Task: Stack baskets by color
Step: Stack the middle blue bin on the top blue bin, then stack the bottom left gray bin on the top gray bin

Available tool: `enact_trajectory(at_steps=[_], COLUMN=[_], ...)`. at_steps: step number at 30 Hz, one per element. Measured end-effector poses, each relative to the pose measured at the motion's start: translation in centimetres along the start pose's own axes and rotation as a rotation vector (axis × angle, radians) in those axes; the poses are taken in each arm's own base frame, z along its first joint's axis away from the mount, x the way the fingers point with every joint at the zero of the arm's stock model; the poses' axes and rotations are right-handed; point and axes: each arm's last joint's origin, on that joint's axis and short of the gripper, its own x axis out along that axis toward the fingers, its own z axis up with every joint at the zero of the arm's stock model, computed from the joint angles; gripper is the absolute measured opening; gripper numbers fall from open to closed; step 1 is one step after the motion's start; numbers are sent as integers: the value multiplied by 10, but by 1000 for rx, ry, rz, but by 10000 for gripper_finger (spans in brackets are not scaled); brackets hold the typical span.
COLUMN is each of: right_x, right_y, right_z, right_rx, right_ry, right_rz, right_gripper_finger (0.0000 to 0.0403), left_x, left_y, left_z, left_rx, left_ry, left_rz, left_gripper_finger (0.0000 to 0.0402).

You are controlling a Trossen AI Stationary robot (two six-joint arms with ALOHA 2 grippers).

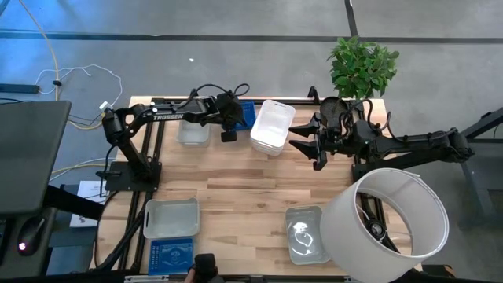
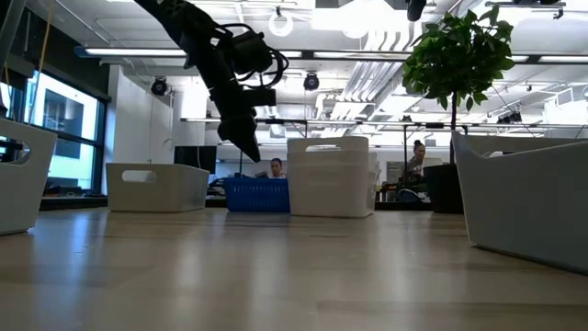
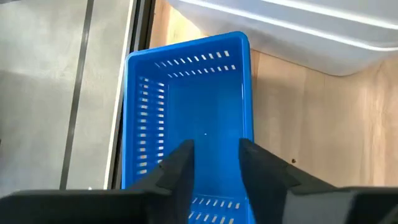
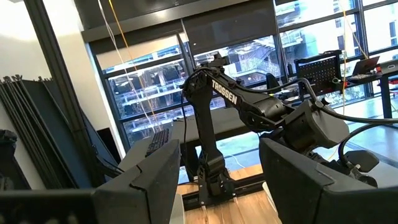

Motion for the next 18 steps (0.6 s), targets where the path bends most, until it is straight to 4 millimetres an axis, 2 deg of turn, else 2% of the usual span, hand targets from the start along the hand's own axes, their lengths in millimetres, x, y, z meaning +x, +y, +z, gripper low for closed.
enact_trajectory(at_steps=[5, 9, 14, 18], right_x=[0, 0, 0, 0], right_y=[0, 0, 0, 0], right_z=[0, 0, 0, 0], right_rx=[0, 0, -2, -11], right_ry=[0, 0, 0, 0], right_rz=[0, 0, 0, 0], right_gripper_finger=[209, 209, 209, 209], left_x=[-3, -22, -62, -103], left_y=[1, 6, 15, 19], left_z=[0, 2, 4, 2], left_rx=[-36, -56, -146, -319], left_ry=[-4, -54, -158, -312], left_rz=[3, 22, 52, -29], left_gripper_finger=[167, 192, 205, 203])
